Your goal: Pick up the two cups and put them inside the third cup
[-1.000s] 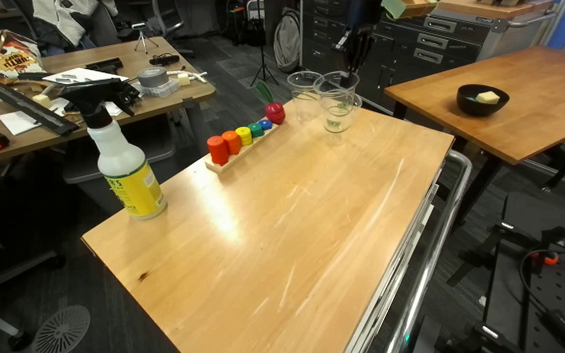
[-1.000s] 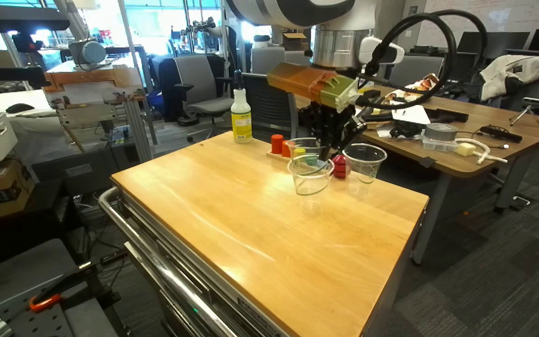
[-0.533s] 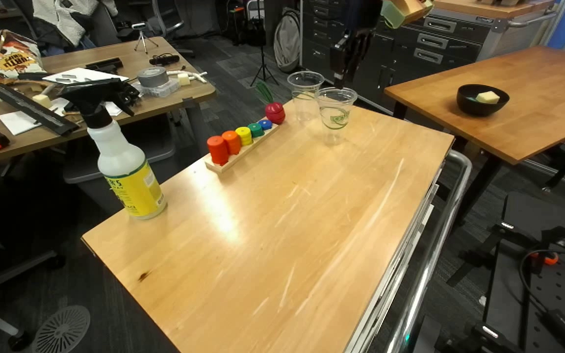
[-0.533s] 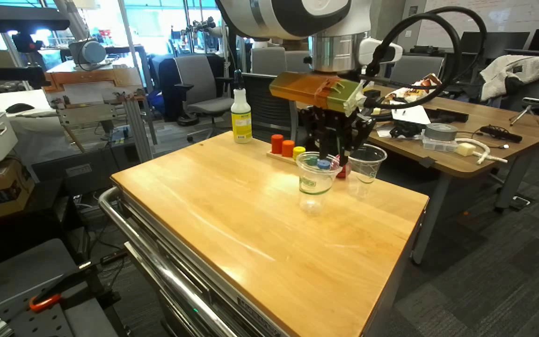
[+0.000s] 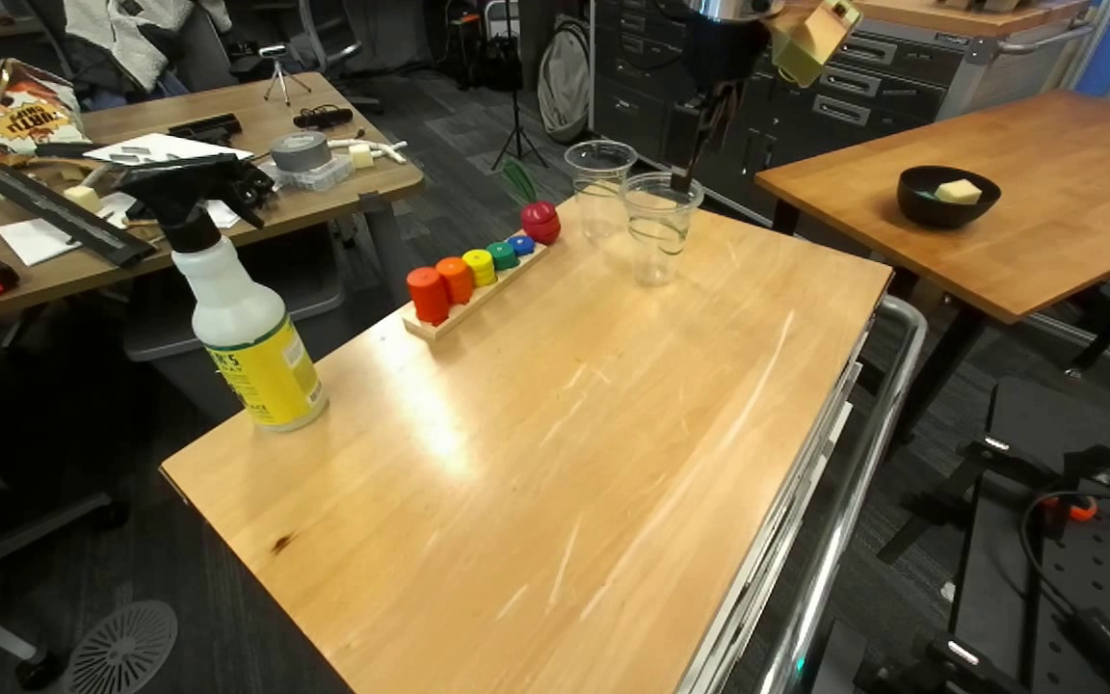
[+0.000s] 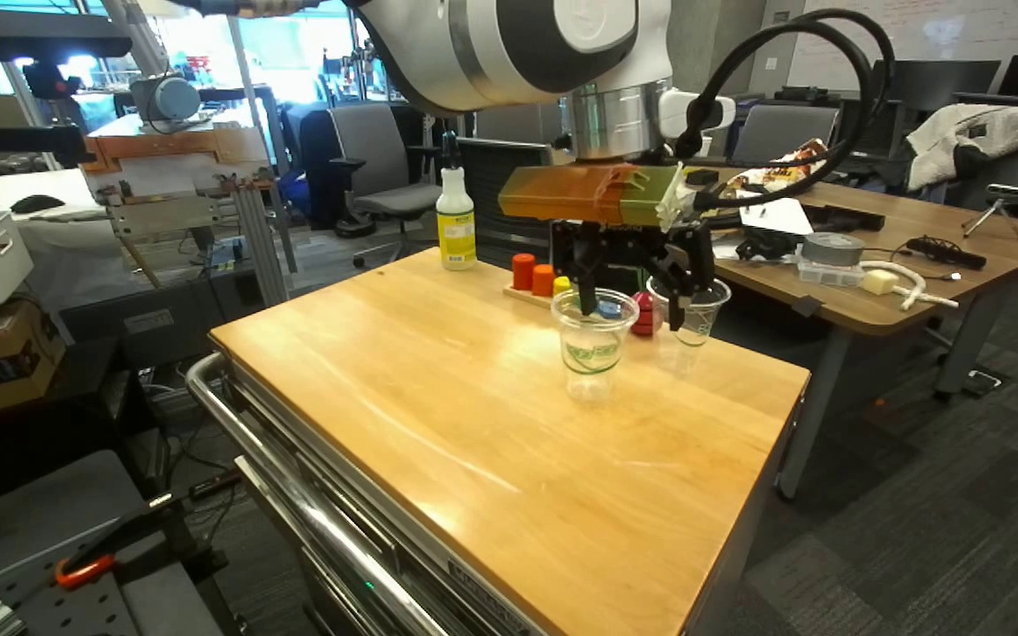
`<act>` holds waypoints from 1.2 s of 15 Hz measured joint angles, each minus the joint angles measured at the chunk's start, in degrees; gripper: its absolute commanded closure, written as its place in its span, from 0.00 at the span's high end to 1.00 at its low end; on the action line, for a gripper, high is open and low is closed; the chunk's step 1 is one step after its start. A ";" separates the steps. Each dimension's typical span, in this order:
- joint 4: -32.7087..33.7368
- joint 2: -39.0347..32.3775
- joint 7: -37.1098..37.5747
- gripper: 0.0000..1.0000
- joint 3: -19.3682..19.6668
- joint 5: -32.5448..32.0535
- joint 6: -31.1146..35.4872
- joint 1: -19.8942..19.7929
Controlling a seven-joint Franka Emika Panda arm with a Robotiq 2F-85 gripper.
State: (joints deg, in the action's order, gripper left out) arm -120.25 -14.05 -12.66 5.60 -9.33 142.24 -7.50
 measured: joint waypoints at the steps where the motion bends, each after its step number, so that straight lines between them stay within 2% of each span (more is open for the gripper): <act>1: -0.34 -0.10 0.00 1.00 -0.01 -0.54 0.00 0.08; 2: -0.46 -0.29 -0.04 1.00 -0.04 -0.69 -0.01 0.14; 3: -0.46 -0.54 -0.13 0.74 -0.08 -0.70 -0.02 0.17; 4: -0.42 -0.81 -0.17 0.74 -0.13 -0.67 -0.05 0.17; 5: -0.34 -1.07 -0.23 0.69 -0.21 -0.40 -0.16 0.17; 9: 0.50 -1.69 -1.42 0.35 -0.85 3.38 -2.54 0.03; 14: 2.60 -1.79 -2.79 0.01 -1.09 8.19 -8.74 -0.39; 18: 5.03 -1.86 -2.99 0.02 -1.09 12.01 -16.18 -1.23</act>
State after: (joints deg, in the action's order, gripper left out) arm -115.22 -15.92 -15.65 4.51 2.68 126.05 -8.74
